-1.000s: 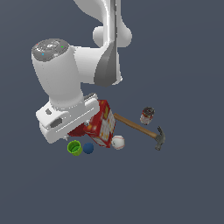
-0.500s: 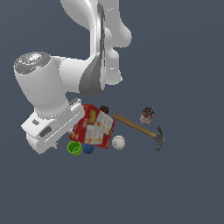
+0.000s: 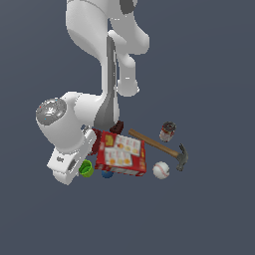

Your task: Pick up a designated object from a clutter of objects.

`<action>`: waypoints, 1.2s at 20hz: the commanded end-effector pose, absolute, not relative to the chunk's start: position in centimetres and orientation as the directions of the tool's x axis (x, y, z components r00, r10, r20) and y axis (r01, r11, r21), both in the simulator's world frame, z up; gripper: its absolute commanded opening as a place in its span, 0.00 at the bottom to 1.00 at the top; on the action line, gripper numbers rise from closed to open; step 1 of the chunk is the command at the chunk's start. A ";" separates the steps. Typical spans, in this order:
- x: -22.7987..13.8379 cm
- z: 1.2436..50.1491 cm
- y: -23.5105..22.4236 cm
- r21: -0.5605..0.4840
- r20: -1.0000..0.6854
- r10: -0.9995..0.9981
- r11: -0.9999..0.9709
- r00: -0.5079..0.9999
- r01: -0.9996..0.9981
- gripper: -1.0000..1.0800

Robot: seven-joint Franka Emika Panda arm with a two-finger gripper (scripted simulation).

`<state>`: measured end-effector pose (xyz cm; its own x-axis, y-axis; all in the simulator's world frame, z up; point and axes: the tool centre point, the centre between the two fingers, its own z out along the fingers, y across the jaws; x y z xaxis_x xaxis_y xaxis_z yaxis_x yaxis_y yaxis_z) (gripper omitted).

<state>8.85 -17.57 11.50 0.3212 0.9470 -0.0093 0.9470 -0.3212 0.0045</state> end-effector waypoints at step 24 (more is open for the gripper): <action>8.8 5.2 -18.6 0.000 0.000 0.977 -0.214 0.214 0.977 0.96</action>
<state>8.83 -18.60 5.92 0.2152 0.9766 -0.0002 0.9766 -0.2152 -0.0004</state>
